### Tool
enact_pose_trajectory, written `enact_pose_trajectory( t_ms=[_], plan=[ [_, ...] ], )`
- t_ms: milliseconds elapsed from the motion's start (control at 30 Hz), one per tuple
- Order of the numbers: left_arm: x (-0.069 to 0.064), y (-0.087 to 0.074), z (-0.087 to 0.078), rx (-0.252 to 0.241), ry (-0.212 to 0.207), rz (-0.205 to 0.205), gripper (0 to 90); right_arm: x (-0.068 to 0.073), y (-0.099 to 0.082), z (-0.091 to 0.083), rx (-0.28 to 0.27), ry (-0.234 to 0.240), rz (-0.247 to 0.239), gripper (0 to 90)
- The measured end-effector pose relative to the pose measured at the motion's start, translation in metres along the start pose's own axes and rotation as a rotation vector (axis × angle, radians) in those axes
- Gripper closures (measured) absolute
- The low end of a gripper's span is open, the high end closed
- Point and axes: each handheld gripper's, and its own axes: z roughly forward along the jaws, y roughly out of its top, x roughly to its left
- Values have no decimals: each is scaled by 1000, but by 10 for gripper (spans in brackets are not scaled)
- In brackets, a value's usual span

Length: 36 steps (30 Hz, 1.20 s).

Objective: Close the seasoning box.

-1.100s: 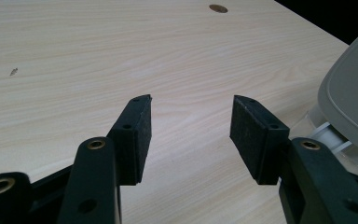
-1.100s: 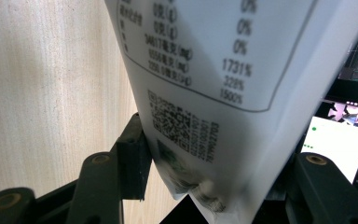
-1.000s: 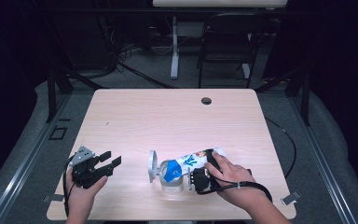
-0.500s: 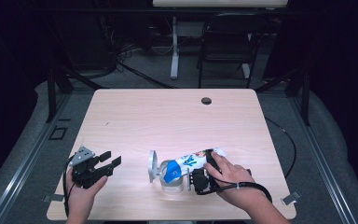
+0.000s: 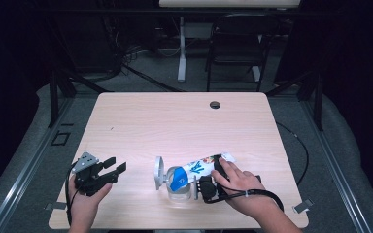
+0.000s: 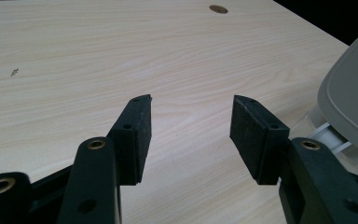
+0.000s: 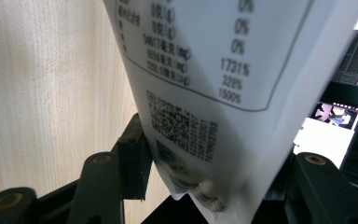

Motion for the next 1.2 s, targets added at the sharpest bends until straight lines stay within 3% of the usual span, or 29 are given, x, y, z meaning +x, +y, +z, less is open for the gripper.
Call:
enact_pose_trajectory(
  t_ms=[1200],
  plan=[
    [1,-1,0,2,-1,-3,489,0,3,-1,17,-16,-36,479]
  ],
)
